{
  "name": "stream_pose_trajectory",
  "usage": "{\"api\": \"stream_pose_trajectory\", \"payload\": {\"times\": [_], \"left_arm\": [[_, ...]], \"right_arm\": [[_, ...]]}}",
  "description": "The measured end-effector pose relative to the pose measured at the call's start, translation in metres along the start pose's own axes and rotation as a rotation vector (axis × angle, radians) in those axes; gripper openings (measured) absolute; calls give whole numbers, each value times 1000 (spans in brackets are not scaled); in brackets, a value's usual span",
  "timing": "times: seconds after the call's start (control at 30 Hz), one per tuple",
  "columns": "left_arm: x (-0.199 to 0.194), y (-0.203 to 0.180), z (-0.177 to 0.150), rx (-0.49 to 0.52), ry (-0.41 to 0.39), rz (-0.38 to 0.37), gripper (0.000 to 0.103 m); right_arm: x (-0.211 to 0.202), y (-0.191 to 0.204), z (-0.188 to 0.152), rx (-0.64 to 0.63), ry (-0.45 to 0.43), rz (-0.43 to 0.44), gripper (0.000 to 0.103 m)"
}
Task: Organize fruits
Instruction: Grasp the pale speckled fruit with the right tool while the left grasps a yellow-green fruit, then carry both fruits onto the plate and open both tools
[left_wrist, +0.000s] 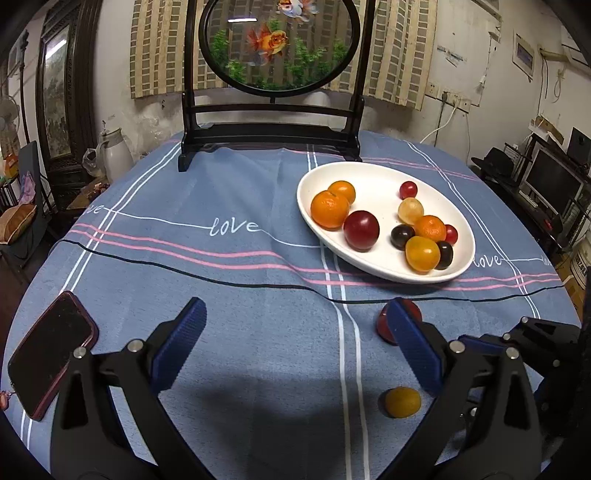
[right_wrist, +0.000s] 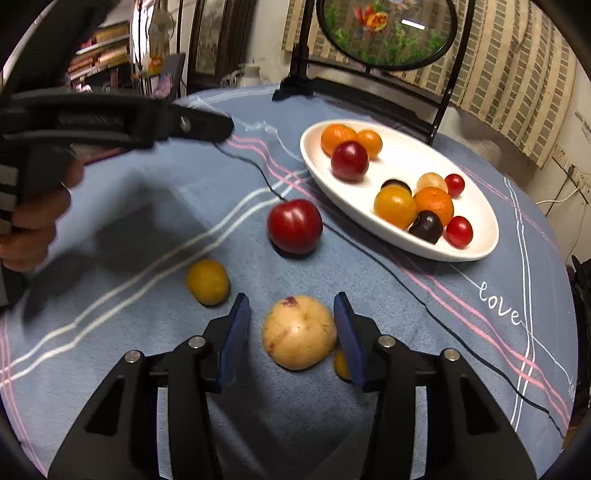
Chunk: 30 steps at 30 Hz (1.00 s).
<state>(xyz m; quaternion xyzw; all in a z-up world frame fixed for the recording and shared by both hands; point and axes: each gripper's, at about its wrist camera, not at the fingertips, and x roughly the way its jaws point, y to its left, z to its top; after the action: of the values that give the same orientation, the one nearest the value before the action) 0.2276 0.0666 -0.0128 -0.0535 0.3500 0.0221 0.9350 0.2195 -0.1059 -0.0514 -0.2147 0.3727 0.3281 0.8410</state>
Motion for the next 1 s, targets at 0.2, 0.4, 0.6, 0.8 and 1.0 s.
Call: {"api": "stream_pose_trajectory", "payload": {"times": [0.2,0.4,0.6,0.8,1.0], "left_arm": [[0,4,1,-17,2,-3,100],[-1,0,-1,13,20,-41,100],[-12,-35,-26,221,62,-218,83],[-6,-60,-57,353,163,-301,60],[6,-60,-60,342,204,-300,43]], "right_arm": [[7,1,-1,1,30,-15,41],[-17,-19,-3,134,-58,18,40],[-41,-43,-8,270,-144,22,40],[-39,-47,-11,299,-126,26,40],[-38,-46,-11,300,-121,27,40]]}}
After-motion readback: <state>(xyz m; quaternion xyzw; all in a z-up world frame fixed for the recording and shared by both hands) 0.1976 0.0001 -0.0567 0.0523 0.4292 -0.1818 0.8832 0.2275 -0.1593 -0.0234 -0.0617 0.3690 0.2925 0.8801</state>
